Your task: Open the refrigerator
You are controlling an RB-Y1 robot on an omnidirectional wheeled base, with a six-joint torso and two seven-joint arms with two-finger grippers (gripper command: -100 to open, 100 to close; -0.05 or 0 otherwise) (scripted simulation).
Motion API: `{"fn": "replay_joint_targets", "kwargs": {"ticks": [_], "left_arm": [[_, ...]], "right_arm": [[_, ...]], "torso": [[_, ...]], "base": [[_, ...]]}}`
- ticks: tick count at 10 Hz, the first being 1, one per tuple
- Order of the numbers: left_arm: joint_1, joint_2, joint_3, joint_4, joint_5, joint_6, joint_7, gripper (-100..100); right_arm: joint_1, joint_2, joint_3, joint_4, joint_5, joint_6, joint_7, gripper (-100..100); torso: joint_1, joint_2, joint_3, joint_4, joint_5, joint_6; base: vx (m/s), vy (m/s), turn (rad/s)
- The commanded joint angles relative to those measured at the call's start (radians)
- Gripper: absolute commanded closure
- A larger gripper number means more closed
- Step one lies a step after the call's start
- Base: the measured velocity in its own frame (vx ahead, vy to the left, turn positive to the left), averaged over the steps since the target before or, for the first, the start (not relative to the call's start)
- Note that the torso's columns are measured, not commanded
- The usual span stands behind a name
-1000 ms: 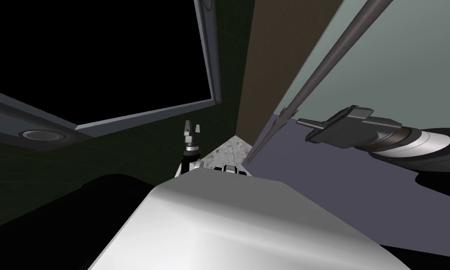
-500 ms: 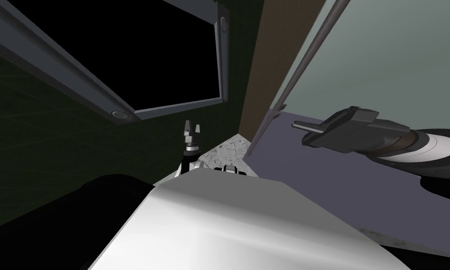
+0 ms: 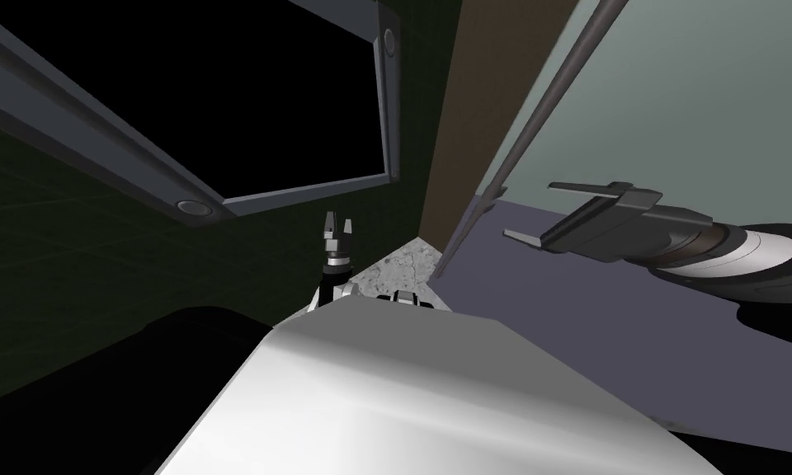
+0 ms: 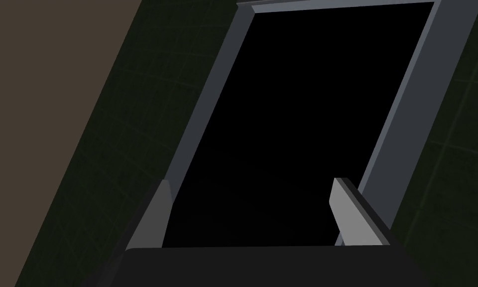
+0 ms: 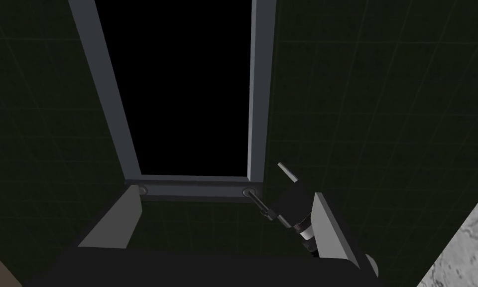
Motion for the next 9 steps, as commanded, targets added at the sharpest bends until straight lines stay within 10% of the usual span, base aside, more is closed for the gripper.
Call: {"fn": "replay_joint_targets", "kwargs": {"ticks": [1, 9], "left_arm": [[0.000, 0.000, 0.000, 0.000, 0.000, 0.000, 0.000, 0], [0.000, 0.000, 0.000, 0.000, 0.000, 0.000, 0.000, 0]], "right_arm": [[0.009, -0.009, -0.008, 0.053, 0.030, 0.026, 0.000, -100], [0.028, -0.030, -0.017, 0.135, 0.086, 0.071, -0.008, -100]], "torso": [[0.001, 0.004, 0.002, 0.001, 0.000, 0.000], [0.004, -0.003, -0.003, -0.001, 0.002, -0.004]], "base": [[0.195, 0.026, -0.065], [0.140, 0.028, -0.048]]}}
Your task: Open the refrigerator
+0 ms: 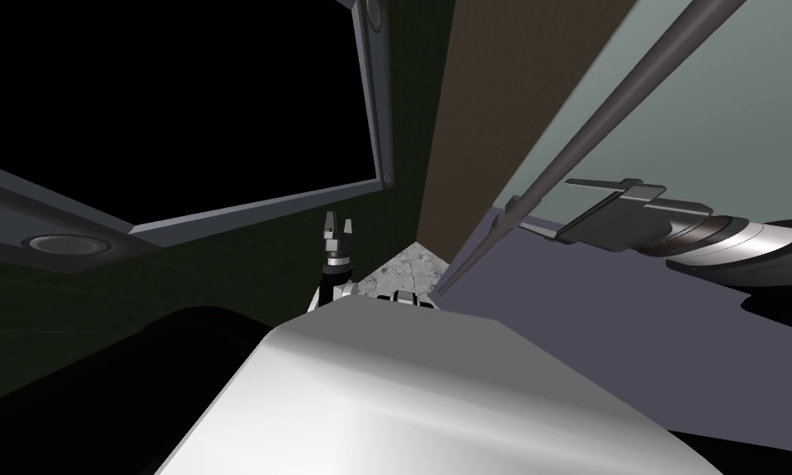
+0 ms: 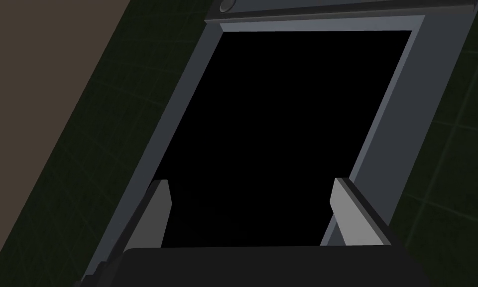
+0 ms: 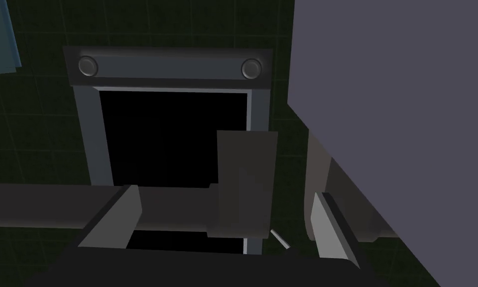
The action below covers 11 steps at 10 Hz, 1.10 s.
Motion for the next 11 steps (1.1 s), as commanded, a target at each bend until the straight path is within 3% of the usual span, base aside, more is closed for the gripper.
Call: {"fn": "replay_joint_targets", "kwargs": {"ticks": [1, 4, 9, 10, 11], "left_arm": [[0.000, 0.000, 0.000, 0.000, 0.000, 0.000, 0.000, 0], [-0.001, 0.000, 0.000, 0.000, 0.000, 0.000, 0.000, 0], [-0.001, 0.000, 0.000, 0.000, 0.000, 0.000, 0.000, 0], [-0.001, 0.000, 0.000, 0.000, 0.000, 0.000, 0.000, 0], [0.000, 0.000, 0.000, 0.000, 0.000, 0.000, 0.000, 0]], "right_arm": [[0.001, 0.000, -0.001, 0.002, 0.000, 0.000, -0.001, 100], [-0.015, 0.005, 0.007, -0.028, -0.059, -0.063, 0.024, 100], [-0.040, 0.013, 0.019, -0.072, -0.147, -0.155, 0.061, 100], [-0.041, 0.009, 0.026, -0.065, -0.134, -0.138, 0.058, 100], [-0.038, 0.005, 0.025, -0.034, -0.115, -0.122, 0.060, -100]], "torso": [[0.001, 0.000, 0.000, -0.001, 0.001, 0.000], [0.007, 0.014, 0.010, 0.004, 0.003, 0.001], [-0.004, 0.006, 0.004, 0.001, -0.002, 0.004], [-0.004, 0.008, 0.007, 0.003, -0.002, 0.005], [-0.004, -0.001, 0.001, 0.000, -0.002, 0.005]], "base": [[-0.008, -0.003, -0.013], [-0.259, -0.025, 0.164], [-0.298, -0.001, 0.138], [-0.152, -0.006, 0.027], [0.074, 0.015, -0.074]]}}
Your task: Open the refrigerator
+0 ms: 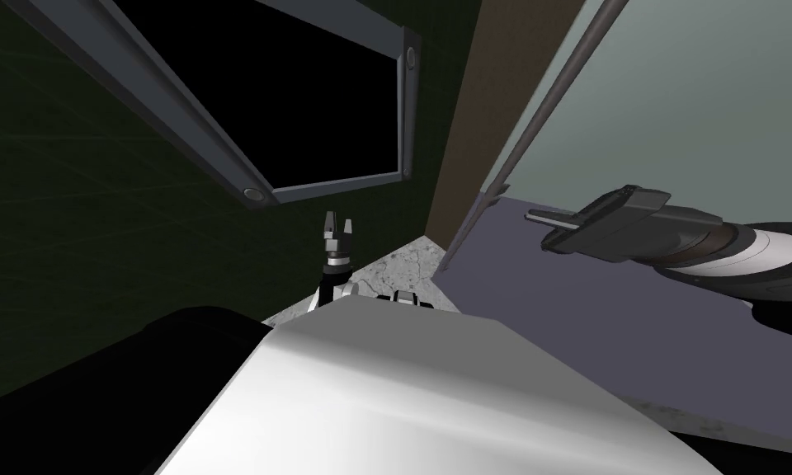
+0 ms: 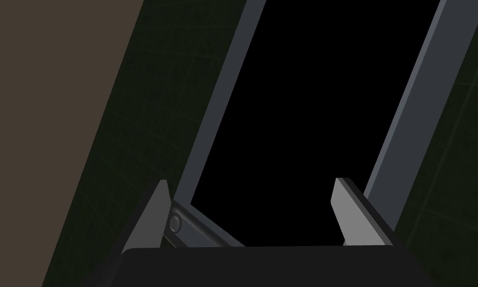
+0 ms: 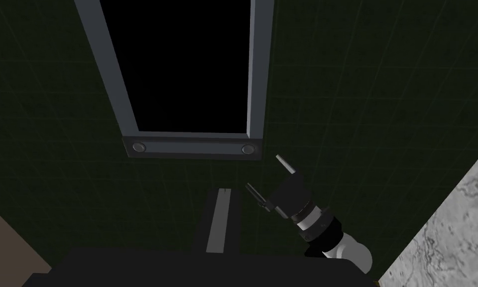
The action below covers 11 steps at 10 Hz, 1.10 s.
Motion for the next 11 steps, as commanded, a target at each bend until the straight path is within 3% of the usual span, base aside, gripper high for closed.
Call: {"fn": "replay_joint_targets", "kwargs": {"ticks": [1, 5, 9, 11], "left_arm": [[0.000, 0.000, 0.000, 0.000, 0.000, 0.000, 0.000, 0], [0.001, 0.000, 0.000, 0.000, 0.000, 0.000, 0.000, 0], [0.000, 0.000, 0.000, 0.000, 0.000, 0.000, 0.000, 0], [0.000, 0.000, 0.000, 0.000, 0.000, 0.000, 0.000, 0]], "right_arm": [[0.006, -0.007, -0.004, 0.047, 0.028, 0.027, -0.001, -100], [0.015, -0.017, -0.011, 0.113, 0.069, 0.067, -0.001, -100], [0.023, -0.027, -0.017, 0.173, 0.107, 0.102, -0.002, -100], [0.028, -0.034, -0.032, 0.159, 0.100, 0.099, -0.015, -100]], "torso": [[0.001, -0.010, -0.007, -0.004, 0.000, -0.001], [0.001, 0.009, 0.005, 0.002, 0.000, -0.001], [0.000, 0.008, 0.004, 0.002, 0.000, -0.001], [-0.002, 0.007, 0.003, 0.001, -0.001, -0.001]], "base": [[0.201, 0.012, -0.048], [0.207, 0.007, -0.031], [0.131, 0.016, -0.037], [0.063, 0.049, 0.004]]}}
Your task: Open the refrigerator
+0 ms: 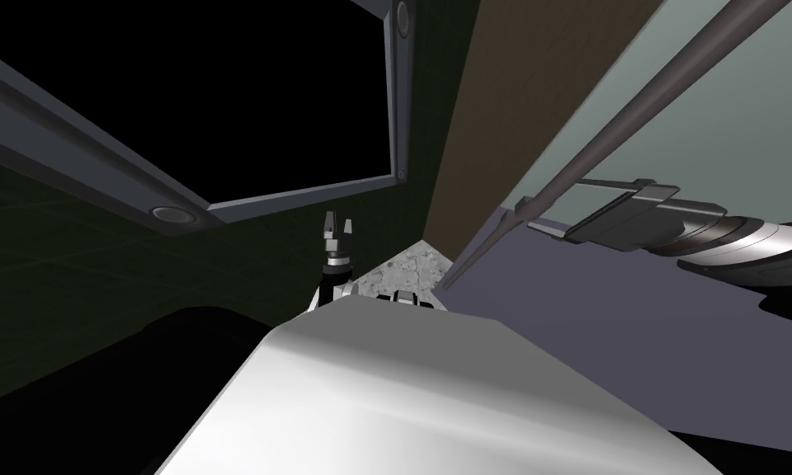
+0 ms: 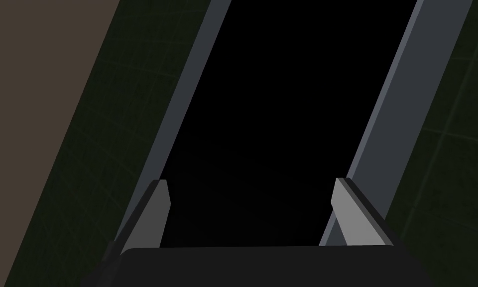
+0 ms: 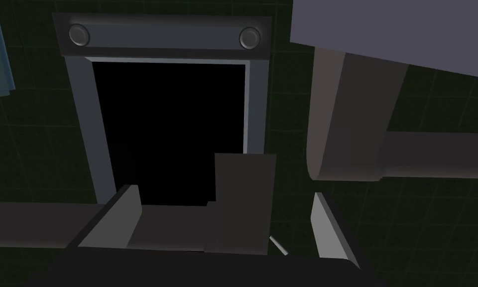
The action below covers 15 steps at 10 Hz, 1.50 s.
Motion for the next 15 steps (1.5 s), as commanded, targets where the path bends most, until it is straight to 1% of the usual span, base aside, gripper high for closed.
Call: {"fn": "replay_joint_targets", "kwargs": {"ticks": [1, 2, 3, 4, 5, 6, 7, 8, 9, 10, 11, 12, 15], "left_arm": [[0.000, 0.000, 0.000, 0.000, 0.000, 0.000, 0.000, 0], [0.000, 0.000, 0.000, 0.000, 0.000, 0.000, 0.000, 0], [0.000, 0.000, 0.000, 0.000, 0.000, 0.000, 0.000, 0], [0.000, 0.000, 0.000, 0.000, 0.000, 0.000, 0.000, 0], [-0.001, 0.000, 0.000, 0.000, 0.000, 0.000, 0.000, 0], [-0.001, 0.000, 0.000, 0.000, 0.000, 0.000, 0.000, 0], [-0.001, 0.000, 0.000, 0.000, 0.000, 0.000, 0.000, 0], [-0.001, 0.000, 0.000, 0.000, 0.000, 0.000, 0.000, 0], [-0.001, 0.000, 0.000, 0.000, 0.000, 0.000, 0.000, 0], [-0.001, 0.000, 0.000, 0.000, 0.000, 0.000, 0.000, 0], [0.000, 0.000, 0.000, 0.000, 0.000, 0.000, 0.000, 0], [-0.001, 0.000, 0.000, 0.000, 0.000, 0.000, 0.000, 0], [-0.001, 0.000, 0.000, 0.000, 0.000, 0.000, 0.000, 0]], "right_arm": [[0.001, -0.011, -0.009, 0.002, -0.002, 0.002, -0.008, -100], [0.001, -0.011, -0.011, 0.003, -0.002, 0.002, -0.011, 100], [-0.004, -0.008, -0.006, -0.033, -0.029, -0.019, -0.006, 100], [-0.007, -0.006, -0.003, -0.051, -0.042, -0.030, -0.004, 100], [-0.011, -0.005, 0.000, -0.069, -0.055, -0.040, -0.002, 100], [-0.017, -0.002, 0.005, -0.105, -0.081, -0.062, 0.002, 100], [-0.020, -0.001, 0.007, -0.123, -0.094, -0.073, 0.004, 100], [-0.023, 0.000, 0.010, -0.141, -0.107, -0.083, 0.006, 100], [-0.029, 0.003, 0.015, -0.177, -0.134, -0.105, 0.010, 100], [-0.013, 0.012, 0.011, -0.154, -0.117, -0.111, 0.010, 100], [-0.015, 0.007, 0.019, -0.163, -0.155, -0.161, 0.032, 100], [-0.015, 0.007, 0.019, -0.163, -0.155, -0.161, 0.032, 100], [-0.022, 0.000, 0.020, -0.166, -0.210, -0.221, 0.060, 100]], "torso": [[0.006, 0.000, 0.000, 0.000, 0.002, 0.000], [0.005, 0.000, 0.000, 0.000, 0.003, -0.002], [0.004, 0.000, 0.000, 0.000, 0.002, -0.002], [0.009, 0.010, 0.005, 0.005, 0.006, -0.003], [0.006, 0.014, 0.010, 0.006, 0.004, -0.002], [0.001, 0.012, 0.008, 0.007, 0.003, 0.001], [0.000, 0.007, 0.006, 0.005, 0.001, 0.000], [-0.002, 0.007, 0.001, 0.009, 0.006, 0.000], [0.000, 0.007, 0.001, 0.009, 0.005, 0.002], [0.005, 0.008, 0.003, 0.007, 0.005, 0.001], [0.003, -0.002, -0.003, 0.005, 0.004, 0.002], [0.004, 0.000, -0.002, 0.002, 0.004, -0.001], [0.000, 0.004, 0.001, 0.004, 0.002, 0.002]], "base": [[0.043, 0.050, -0.023], [0.002, 0.001, -0.015], [-0.177, -0.031, 0.052], [-0.281, -0.044, 0.091], [-0.255, -0.045, 0.093], [-0.251, -0.026, 0.104], [-0.297, -0.004, 0.085], [-0.289, 0.002, 0.077], [-0.293, 0.005, 0.097], [-0.138, 0.008, 0.035], [-0.201, -0.011, 0.138], [-0.232, -0.047, 0.107], [-0.216, -0.044, 0.105]]}}
